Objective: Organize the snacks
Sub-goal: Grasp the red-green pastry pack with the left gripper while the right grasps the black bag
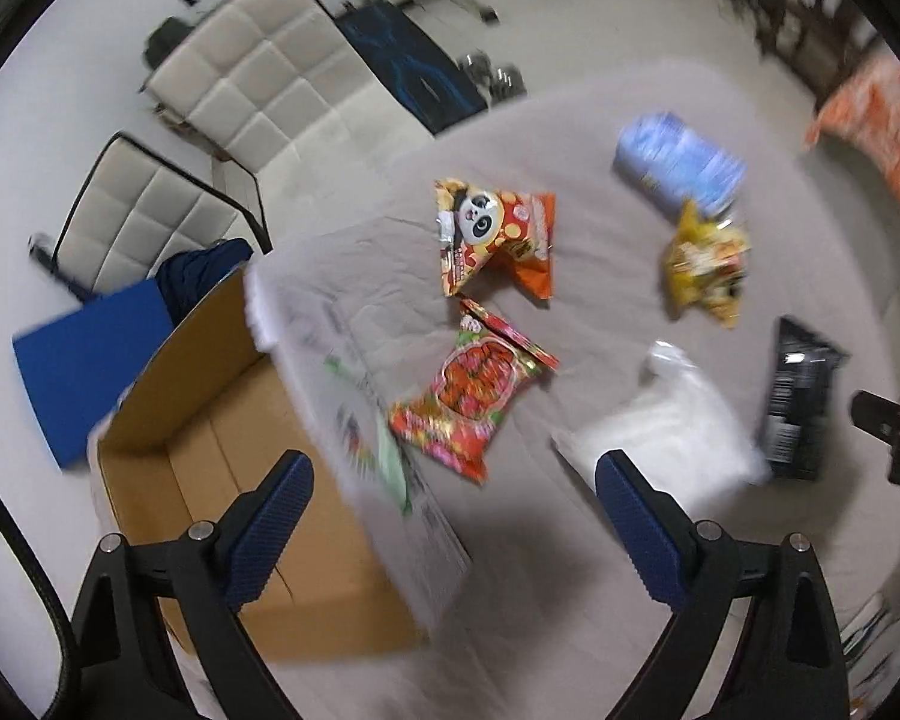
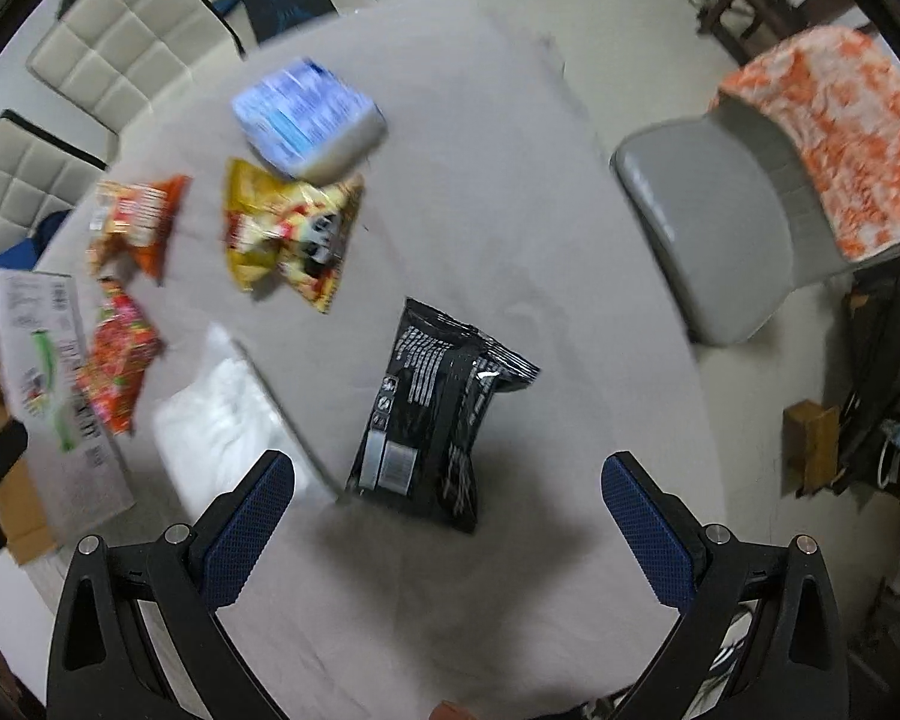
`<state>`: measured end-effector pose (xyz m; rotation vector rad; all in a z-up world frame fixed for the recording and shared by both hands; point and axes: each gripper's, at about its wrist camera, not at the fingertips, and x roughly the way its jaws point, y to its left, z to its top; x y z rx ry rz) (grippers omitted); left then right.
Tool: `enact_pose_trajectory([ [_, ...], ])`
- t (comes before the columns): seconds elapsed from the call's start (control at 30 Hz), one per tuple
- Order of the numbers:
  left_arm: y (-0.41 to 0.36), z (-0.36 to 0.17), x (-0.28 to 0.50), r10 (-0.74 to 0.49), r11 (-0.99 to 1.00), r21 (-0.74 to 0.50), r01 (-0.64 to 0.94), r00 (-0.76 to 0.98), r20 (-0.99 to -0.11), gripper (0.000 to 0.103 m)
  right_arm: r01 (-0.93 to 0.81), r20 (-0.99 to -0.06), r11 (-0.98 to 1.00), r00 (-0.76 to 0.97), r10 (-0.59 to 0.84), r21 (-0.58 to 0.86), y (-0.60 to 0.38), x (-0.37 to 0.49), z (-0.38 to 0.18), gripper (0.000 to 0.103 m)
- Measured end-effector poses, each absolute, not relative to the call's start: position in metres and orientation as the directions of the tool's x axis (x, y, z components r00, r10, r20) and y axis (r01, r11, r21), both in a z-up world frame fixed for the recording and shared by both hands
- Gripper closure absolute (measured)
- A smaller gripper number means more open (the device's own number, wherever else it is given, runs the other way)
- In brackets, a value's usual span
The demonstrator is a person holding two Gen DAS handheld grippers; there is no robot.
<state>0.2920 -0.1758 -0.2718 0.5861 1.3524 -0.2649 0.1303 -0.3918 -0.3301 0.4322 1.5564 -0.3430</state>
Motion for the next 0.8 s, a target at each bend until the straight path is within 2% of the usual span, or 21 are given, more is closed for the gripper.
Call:
enact_pose_trajectory([
  [0.2, -0.2, -0.345, 0.336, 0.278, 0.74, 0.293, 0.606, 0.122, -0.953, 0.007, 0.537, -0.987, 0.839, -0.068, 0.147, 0.088, -0.395, 0.141, -0.39, 0.0],
  [0.37, -0.209, -0.393, 0.353, 0.354, 0.678, 0.286, 0.677, 0.039, -0.934, 0.007, 0.608, -0.972, 0.783, -0.077, 0.221, 0.13, -0.401, 0.145, -0.423, 0.0],
  [0.53, -0.21, -0.428, 0.361, 0.398, 0.661, 0.257, 0.706, -0.04, -0.916, 0.007, 0.64, -0.956, 0.752, -0.094, 0.278, 0.156, -0.396, 0.148, -0.45, 0.008],
  [0.57, -0.208, -0.436, 0.363, 0.393, 0.674, 0.232, 0.701, -0.075, -0.916, 0.009, 0.645, -0.949, 0.745, -0.1, 0.3, 0.168, -0.392, 0.148, -0.455, 0.013],
  [0.6, -0.204, -0.441, 0.365, 0.392, 0.688, 0.219, 0.692, -0.101, -0.914, 0.021, 0.65, -0.943, 0.739, -0.105, 0.316, 0.175, -0.39, 0.147, -0.46, 0.016],
  [0.63, -0.201, -0.446, 0.367, 0.391, 0.699, 0.211, 0.683, -0.119, -0.913, 0.024, 0.652, -0.94, 0.737, -0.109, 0.323, 0.177, -0.387, 0.147, -0.464, 0.016],
  [0.73, -0.19, -0.449, 0.375, 0.329, 0.775, 0.142, 0.616, -0.202, -0.922, 0.049, 0.645, -0.947, 0.749, -0.119, 0.297, 0.154, -0.383, 0.147, -0.464, 0.022],
  [0.8, -0.186, -0.447, 0.378, 0.292, 0.809, 0.115, 0.577, -0.224, -0.93, 0.055, 0.632, -0.953, 0.766, -0.143, 0.266, 0.119, -0.381, 0.146, -0.466, 0.038],
])
